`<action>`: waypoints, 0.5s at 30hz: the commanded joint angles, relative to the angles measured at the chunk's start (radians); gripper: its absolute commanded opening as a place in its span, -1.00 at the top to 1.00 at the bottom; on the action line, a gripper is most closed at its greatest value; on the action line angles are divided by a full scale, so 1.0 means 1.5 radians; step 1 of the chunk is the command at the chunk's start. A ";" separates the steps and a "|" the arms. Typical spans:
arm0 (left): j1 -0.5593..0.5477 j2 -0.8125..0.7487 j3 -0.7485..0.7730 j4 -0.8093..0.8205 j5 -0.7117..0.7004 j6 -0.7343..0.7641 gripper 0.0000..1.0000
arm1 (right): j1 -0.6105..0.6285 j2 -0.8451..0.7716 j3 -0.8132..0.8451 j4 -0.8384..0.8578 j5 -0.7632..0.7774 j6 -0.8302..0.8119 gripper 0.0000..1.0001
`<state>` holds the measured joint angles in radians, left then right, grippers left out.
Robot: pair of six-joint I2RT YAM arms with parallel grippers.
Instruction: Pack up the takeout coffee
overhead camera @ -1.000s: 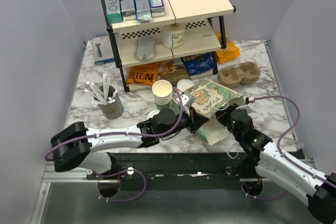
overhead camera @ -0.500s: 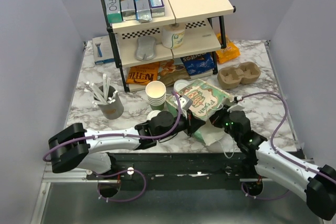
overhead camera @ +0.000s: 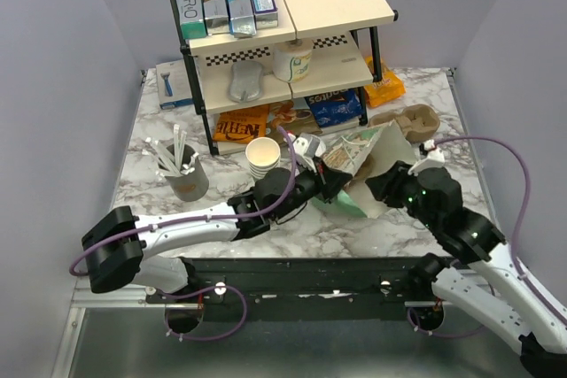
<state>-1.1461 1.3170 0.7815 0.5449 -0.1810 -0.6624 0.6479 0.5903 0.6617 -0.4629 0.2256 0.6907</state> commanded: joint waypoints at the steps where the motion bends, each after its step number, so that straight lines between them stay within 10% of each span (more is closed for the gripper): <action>1: 0.030 0.012 0.066 -0.082 -0.046 -0.097 1.00 | 0.002 -0.047 0.120 -0.302 0.072 -0.064 -0.04; 11: 0.045 0.036 0.117 -0.126 -0.090 -0.285 1.00 | 0.002 -0.080 0.351 -0.241 0.050 -0.183 -0.98; 15: 0.037 0.048 0.125 -0.150 -0.129 -0.339 1.00 | 0.002 -0.011 0.411 -0.303 0.121 -0.129 -1.00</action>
<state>-1.0801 1.3674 0.9390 0.3504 -0.2840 -1.0401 0.6479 0.4747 1.2201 -0.8047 0.3065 0.4675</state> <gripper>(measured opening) 0.007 0.997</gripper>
